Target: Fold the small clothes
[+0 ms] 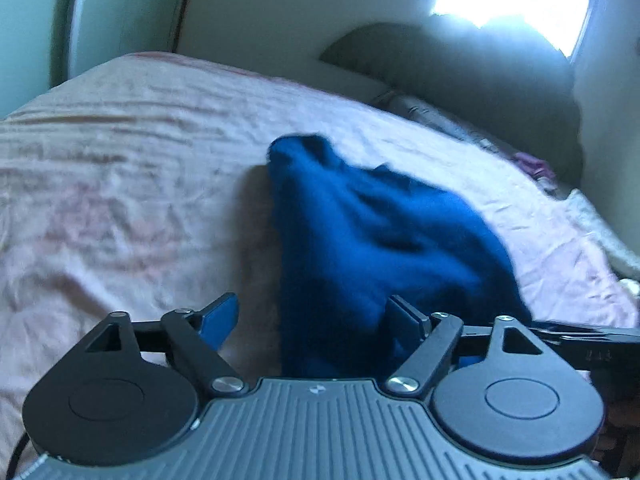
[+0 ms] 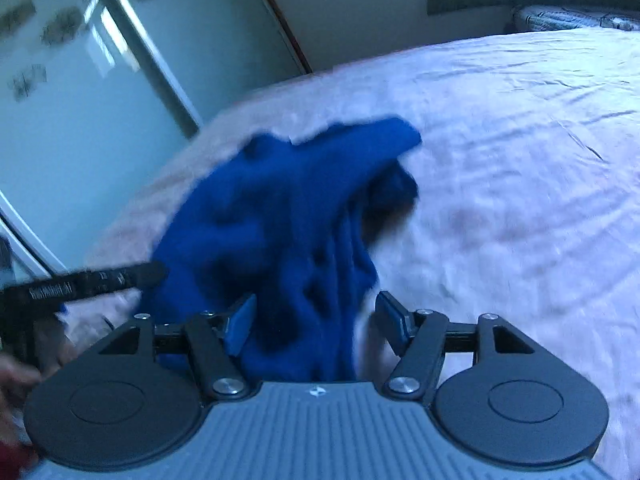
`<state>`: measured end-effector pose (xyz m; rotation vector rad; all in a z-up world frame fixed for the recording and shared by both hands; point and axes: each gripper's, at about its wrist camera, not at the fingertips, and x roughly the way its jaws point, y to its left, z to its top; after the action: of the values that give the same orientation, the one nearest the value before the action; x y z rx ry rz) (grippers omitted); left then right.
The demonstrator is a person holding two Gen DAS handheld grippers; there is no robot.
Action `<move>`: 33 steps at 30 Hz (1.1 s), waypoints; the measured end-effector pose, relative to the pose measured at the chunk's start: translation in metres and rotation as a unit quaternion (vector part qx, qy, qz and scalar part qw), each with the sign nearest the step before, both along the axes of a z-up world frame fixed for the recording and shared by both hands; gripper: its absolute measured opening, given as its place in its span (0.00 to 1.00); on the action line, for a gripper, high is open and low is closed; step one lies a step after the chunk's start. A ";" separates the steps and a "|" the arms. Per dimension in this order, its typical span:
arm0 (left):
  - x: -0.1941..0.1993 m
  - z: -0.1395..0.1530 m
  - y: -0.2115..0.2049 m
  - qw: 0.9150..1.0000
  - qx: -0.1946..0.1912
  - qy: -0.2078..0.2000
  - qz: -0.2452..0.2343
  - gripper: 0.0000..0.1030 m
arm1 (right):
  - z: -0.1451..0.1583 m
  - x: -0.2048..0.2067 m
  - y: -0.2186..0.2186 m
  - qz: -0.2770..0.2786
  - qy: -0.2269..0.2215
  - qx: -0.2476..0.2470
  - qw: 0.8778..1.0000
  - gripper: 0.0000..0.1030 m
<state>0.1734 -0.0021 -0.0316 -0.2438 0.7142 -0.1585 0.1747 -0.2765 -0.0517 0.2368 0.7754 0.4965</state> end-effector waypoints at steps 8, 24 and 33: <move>-0.050 0.022 -0.014 0.996 0.046 -0.069 0.024 0.99 | 0.027 -0.042 -0.010 -0.072 -0.025 0.037 0.996 1.00; -0.086 0.003 -0.029 0.998 0.061 -0.023 0.024 0.99 | 0.020 -0.097 0.025 -0.049 0.012 0.023 0.998 1.00; -0.094 -0.003 -0.029 0.997 0.068 -0.012 0.033 0.99 | 0.011 -0.115 0.042 -0.061 -0.028 -0.035 0.997 1.00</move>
<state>0.0790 -0.0312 -0.0343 -0.1339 0.6891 -0.0496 0.0600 -0.2348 -0.0411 0.2030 0.7187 0.3577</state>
